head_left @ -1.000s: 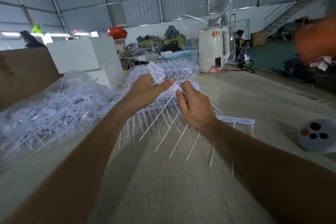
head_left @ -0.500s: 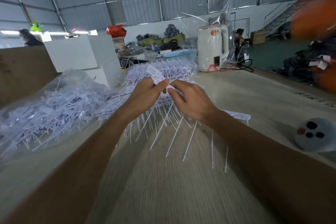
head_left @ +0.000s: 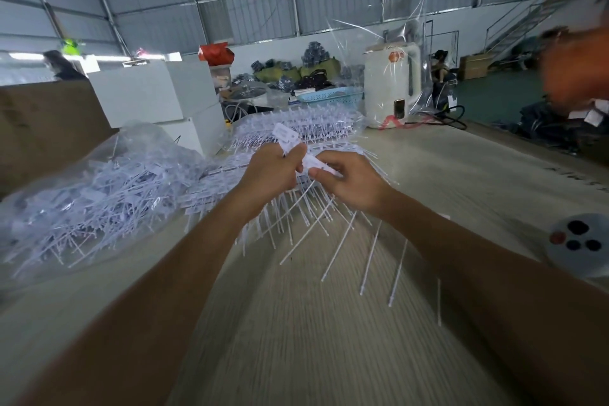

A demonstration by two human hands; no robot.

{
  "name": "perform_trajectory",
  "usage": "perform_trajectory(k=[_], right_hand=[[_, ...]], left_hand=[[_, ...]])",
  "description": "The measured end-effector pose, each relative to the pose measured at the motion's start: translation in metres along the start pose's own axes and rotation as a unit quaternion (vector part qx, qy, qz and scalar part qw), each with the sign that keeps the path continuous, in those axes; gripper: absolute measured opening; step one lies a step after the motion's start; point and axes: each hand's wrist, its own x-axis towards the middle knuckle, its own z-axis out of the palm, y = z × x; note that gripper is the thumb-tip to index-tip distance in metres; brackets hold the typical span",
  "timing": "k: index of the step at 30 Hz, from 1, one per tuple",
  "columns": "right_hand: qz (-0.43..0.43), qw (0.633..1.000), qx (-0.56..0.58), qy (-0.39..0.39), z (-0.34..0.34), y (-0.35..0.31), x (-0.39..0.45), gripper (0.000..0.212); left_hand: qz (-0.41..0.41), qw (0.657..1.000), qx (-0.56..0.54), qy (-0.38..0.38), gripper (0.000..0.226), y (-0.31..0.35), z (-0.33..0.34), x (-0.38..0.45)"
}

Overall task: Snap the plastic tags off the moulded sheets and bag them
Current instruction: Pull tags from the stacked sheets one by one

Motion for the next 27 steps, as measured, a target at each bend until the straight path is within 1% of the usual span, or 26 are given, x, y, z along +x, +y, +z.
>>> perform_trajectory(k=[2, 4, 5, 7, 9, 12, 14, 15, 17, 19, 21, 22, 24, 26, 27], right_hand=[[-0.026, 0.993, -0.108, 0.030, 0.000, 0.001, -0.003, 0.013], [-0.067, 0.972, -0.213, 0.069, 0.001, 0.000, -0.005, 0.016], [-0.079, 0.968, -0.224, 0.085, 0.001, 0.000, -0.006, 0.016], [-0.075, 0.973, -0.196, 0.098, 0.000, -0.002, -0.007, 0.020], [-0.046, 0.978, -0.181, 0.092, 0.000, -0.002, -0.006, 0.028], [-0.001, 0.972, -0.207, 0.110, 0.000, 0.000, -0.005, 0.028], [0.072, 0.974, -0.153, 0.153, -0.006, 0.005, -0.005, 0.031], [0.108, 0.976, -0.092, 0.163, -0.012, 0.009, -0.005, 0.032], [0.156, 0.976, 0.042, 0.150, -0.025, 0.017, -0.007, 0.025], [0.180, 0.968, 0.133, 0.117, -0.031, 0.016, -0.009, 0.020], [0.187, 0.955, 0.217, 0.079, -0.029, 0.013, -0.011, 0.023], [0.184, 0.948, 0.254, 0.056, -0.027, 0.011, -0.012, 0.025], [0.171, 0.940, 0.296, -0.006, -0.025, 0.007, -0.012, 0.031], [0.154, 0.940, 0.296, -0.072, -0.027, 0.004, -0.010, 0.034], [0.146, 0.941, 0.287, -0.104, -0.029, 0.002, -0.009, 0.034]], left_hand=[[-0.022, 0.999, 0.023, 0.010, 0.046, 0.004, 0.003, 0.001], [-0.047, 0.999, 0.021, 0.006, 0.047, 0.007, 0.003, 0.002], [-0.051, 0.999, 0.011, 0.002, 0.047, 0.008, 0.003, 0.002], [-0.043, 0.999, -0.010, -0.017, 0.046, 0.012, 0.001, 0.002], [-0.043, 0.998, -0.025, -0.049, 0.045, 0.015, 0.000, -0.001], [-0.058, 0.992, -0.027, -0.109, 0.046, 0.019, -0.002, -0.006], [-0.054, 0.986, -0.030, -0.155, 0.048, 0.022, -0.003, -0.010], [-0.047, 0.984, -0.036, -0.170, 0.048, 0.025, -0.004, -0.011], [-0.043, 0.982, -0.061, -0.172, 0.051, 0.027, -0.005, -0.010], [-0.056, 0.985, -0.080, -0.145, 0.065, 0.023, -0.005, -0.005], [-0.049, 0.990, -0.050, -0.121, 0.068, 0.017, -0.004, -0.001], [-0.044, 0.993, -0.031, -0.106, 0.065, 0.013, -0.004, 0.000], [-0.040, 0.997, -0.023, -0.054, 0.055, 0.008, -0.005, 0.003], [-0.037, 0.999, -0.035, -0.001, 0.046, 0.005, -0.009, 0.008], [-0.034, 0.999, -0.042, 0.011, 0.045, 0.007, -0.010, 0.008]])
